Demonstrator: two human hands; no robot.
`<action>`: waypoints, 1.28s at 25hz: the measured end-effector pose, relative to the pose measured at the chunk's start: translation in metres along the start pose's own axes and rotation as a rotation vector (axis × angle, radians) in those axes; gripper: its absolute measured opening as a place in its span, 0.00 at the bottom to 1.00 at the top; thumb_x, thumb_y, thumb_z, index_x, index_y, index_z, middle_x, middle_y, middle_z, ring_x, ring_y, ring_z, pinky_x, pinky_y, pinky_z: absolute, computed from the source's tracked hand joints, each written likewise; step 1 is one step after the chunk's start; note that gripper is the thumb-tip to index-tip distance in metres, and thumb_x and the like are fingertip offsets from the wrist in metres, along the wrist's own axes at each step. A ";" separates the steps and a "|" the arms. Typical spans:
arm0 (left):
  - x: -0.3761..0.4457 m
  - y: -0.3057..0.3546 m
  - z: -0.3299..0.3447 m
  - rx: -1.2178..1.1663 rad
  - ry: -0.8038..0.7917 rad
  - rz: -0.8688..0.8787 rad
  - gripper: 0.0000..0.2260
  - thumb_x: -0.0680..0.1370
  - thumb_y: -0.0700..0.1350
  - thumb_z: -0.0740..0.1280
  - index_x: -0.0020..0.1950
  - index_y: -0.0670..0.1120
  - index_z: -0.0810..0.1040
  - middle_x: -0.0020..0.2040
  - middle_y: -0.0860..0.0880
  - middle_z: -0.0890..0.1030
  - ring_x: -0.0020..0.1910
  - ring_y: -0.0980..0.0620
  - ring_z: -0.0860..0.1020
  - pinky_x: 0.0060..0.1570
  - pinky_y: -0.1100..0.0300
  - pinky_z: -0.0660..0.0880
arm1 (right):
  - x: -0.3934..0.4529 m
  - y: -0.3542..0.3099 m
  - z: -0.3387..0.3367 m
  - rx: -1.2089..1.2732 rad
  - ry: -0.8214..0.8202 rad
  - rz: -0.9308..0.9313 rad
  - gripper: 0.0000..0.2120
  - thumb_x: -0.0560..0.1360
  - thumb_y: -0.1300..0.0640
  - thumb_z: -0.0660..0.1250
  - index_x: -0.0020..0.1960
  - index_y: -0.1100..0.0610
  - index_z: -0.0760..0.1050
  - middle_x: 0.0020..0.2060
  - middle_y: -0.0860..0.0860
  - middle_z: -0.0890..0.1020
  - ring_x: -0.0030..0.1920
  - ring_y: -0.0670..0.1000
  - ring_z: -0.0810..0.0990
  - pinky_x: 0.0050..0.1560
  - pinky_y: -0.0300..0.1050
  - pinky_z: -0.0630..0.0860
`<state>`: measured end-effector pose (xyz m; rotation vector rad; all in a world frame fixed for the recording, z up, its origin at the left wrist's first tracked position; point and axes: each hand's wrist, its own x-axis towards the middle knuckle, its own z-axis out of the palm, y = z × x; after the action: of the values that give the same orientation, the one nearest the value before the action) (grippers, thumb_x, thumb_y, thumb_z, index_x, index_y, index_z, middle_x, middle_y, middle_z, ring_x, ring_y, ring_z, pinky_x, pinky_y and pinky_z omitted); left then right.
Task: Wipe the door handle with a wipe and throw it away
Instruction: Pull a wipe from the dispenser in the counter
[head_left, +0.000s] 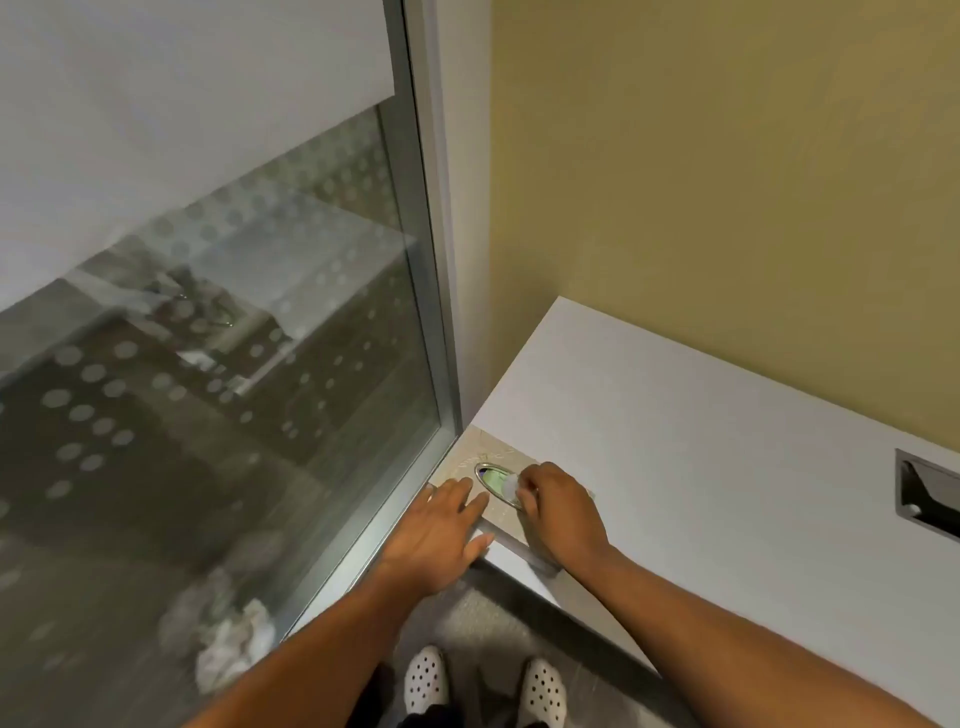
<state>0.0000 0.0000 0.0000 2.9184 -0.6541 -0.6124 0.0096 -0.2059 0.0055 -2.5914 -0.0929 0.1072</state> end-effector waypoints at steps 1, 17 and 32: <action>0.005 -0.007 0.002 0.022 -0.032 0.026 0.29 0.88 0.64 0.52 0.86 0.53 0.56 0.88 0.46 0.57 0.86 0.42 0.56 0.85 0.41 0.52 | 0.005 -0.001 0.003 0.016 0.000 0.035 0.11 0.83 0.47 0.64 0.59 0.51 0.80 0.60 0.50 0.85 0.53 0.50 0.84 0.50 0.38 0.80; 0.026 -0.020 0.001 0.008 -0.066 0.070 0.26 0.87 0.58 0.60 0.83 0.50 0.66 0.84 0.43 0.65 0.83 0.41 0.63 0.80 0.43 0.65 | 0.043 -0.017 -0.010 0.294 0.023 0.044 0.07 0.80 0.49 0.68 0.51 0.48 0.85 0.46 0.44 0.87 0.45 0.42 0.83 0.47 0.32 0.80; -0.006 0.022 -0.053 -1.977 0.059 -0.262 0.09 0.81 0.50 0.73 0.57 0.47 0.89 0.59 0.40 0.89 0.56 0.42 0.89 0.50 0.51 0.86 | 0.027 -0.040 -0.077 1.093 -0.320 0.351 0.12 0.73 0.53 0.79 0.54 0.53 0.83 0.51 0.56 0.89 0.51 0.58 0.89 0.51 0.52 0.86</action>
<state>0.0082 -0.0171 0.0547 1.0917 0.3367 -0.5744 0.0422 -0.2094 0.0904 -1.4590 0.2453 0.5339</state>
